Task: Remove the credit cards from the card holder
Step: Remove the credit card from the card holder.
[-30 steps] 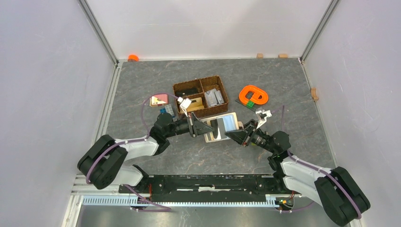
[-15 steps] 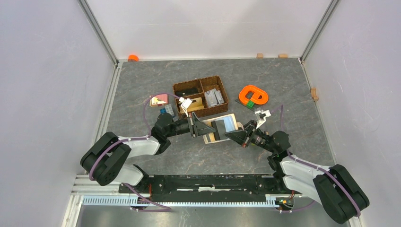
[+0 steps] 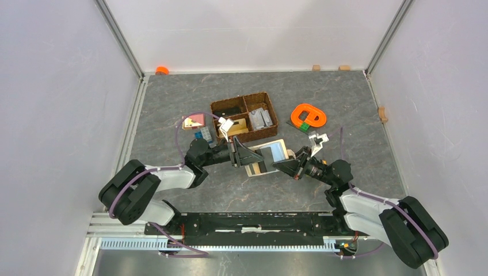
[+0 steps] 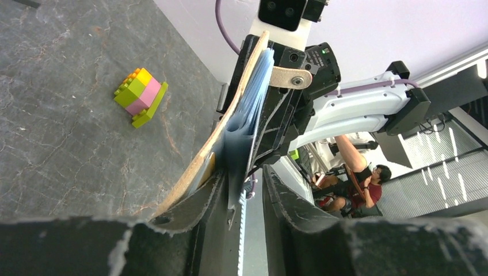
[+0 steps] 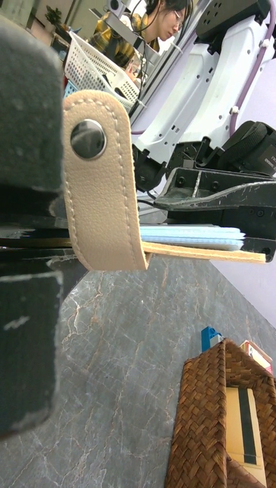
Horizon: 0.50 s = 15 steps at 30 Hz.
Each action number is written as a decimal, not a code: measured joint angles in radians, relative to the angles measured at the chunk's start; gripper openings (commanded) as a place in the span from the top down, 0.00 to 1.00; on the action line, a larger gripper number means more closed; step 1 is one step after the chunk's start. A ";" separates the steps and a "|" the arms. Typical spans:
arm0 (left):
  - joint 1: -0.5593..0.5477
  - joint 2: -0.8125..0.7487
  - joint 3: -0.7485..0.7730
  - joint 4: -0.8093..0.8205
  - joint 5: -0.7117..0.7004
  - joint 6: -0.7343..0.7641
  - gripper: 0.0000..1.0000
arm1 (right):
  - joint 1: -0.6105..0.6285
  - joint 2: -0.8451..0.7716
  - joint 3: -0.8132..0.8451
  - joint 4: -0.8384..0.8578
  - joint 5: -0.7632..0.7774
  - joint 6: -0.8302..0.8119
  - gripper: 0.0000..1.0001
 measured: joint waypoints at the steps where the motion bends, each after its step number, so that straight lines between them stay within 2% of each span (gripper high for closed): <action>1: 0.000 0.002 0.000 0.006 0.004 -0.004 0.86 | 0.001 0.002 0.000 0.005 -0.002 0.002 1.00; 2: -0.001 0.003 0.000 0.011 0.007 -0.008 0.97 | 0.001 0.003 0.000 0.010 -0.003 0.003 0.99; 5: 0.000 0.003 0.000 0.015 0.010 -0.011 0.98 | 0.003 -0.002 0.000 0.019 -0.002 0.006 0.94; 15: 0.002 -0.042 0.000 -0.071 -0.022 0.019 0.98 | -0.027 -0.108 0.002 -0.146 0.075 -0.044 0.91</action>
